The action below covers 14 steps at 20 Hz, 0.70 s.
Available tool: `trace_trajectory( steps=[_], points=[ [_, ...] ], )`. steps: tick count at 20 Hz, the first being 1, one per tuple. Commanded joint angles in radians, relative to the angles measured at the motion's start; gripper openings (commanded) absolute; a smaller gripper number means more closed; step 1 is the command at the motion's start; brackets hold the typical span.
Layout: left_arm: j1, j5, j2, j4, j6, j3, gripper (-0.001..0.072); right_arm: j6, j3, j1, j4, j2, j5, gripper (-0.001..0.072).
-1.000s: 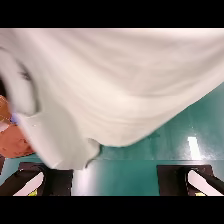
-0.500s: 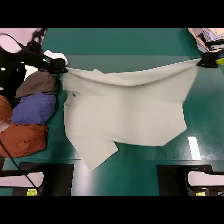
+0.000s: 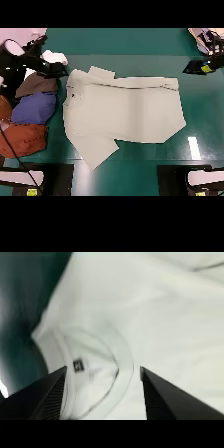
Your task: Fold the shirts.
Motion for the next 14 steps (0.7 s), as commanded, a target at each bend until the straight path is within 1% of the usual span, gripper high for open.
trace_trajectory(
  steps=[1,2,4,7,9,11,14],
  points=[
    [0.043,-0.134,0.122,0.063,-0.011,-0.119,0.0552,-0.007,-0.154,-0.061,0.006,0.115,0.044,0.04],
    [0.043,-0.119,0.184,0.09,-0.029,-0.208,0.0552,-0.007,-0.238,-0.081,0.006,0.172,0.045,0.04],
    [0.043,-0.102,0.311,0.087,-0.034,-0.416,0.0552,-0.007,-0.397,-0.108,0.006,0.278,0.047,0.04],
    [0.043,-0.093,0.459,0.048,-0.053,-0.717,0.0552,-0.006,-0.583,-0.136,0.006,0.411,0.045,0.0408],
    [0.043,-0.075,0.523,0.0,-0.052,-0.875,0.0552,-0.006,-0.661,-0.15,0.008,0.477,0.05,0.0409],
    [0.042,-0.023,0.561,-0.055,-0.048,-0.986,0.0552,-0.005,-0.718,-0.148,0.006,0.53,0.05,0.0409],
    [0.042,0.053,0.566,-0.135,-0.02,-1.065,0.0551,0.0,-0.781,-0.149,0.005,0.596,0.055,0.0408]
  ],
)
